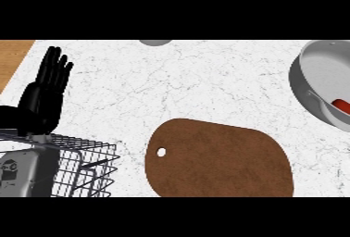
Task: Pick the bell pepper from the cutting board and place it in the pot
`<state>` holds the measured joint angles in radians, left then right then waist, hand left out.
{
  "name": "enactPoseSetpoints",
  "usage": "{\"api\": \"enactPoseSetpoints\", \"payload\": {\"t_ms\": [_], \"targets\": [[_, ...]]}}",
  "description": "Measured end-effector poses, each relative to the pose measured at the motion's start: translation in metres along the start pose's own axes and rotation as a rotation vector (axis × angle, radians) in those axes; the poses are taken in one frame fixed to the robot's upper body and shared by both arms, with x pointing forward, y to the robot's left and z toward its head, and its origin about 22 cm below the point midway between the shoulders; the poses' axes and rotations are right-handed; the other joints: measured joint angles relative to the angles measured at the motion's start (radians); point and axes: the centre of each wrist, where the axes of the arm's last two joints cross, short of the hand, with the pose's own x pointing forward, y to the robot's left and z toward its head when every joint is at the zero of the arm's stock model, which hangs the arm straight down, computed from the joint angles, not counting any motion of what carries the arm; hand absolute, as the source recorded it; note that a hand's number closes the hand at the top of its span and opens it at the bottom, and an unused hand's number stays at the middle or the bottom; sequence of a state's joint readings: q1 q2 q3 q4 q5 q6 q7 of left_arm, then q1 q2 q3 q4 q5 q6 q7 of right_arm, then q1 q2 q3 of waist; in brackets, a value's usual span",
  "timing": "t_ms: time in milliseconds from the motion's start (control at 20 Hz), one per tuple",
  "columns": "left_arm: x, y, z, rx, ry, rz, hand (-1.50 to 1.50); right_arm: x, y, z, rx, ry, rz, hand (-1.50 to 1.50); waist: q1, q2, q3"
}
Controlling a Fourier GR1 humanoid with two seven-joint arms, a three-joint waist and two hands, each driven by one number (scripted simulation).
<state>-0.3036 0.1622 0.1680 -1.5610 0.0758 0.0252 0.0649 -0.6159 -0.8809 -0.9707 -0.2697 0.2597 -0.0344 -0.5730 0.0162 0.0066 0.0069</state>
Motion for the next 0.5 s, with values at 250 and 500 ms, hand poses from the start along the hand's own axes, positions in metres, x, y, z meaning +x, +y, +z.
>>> {"api": "enactPoseSetpoints", "payload": {"t_ms": [250, 500], "targets": [[0.001, -0.004, -0.001, 0.000, 0.005, 0.005, 0.00, -0.001, -0.044, 0.002, -0.023, -0.009, -0.008, -1.50, 0.001, 0.002, 0.000], [0.000, -0.003, 0.000, 0.001, 0.002, 0.006, 0.00, -0.009, -0.077, 0.013, -0.036, -0.014, -0.013, -1.50, 0.001, 0.002, 0.001]]}}
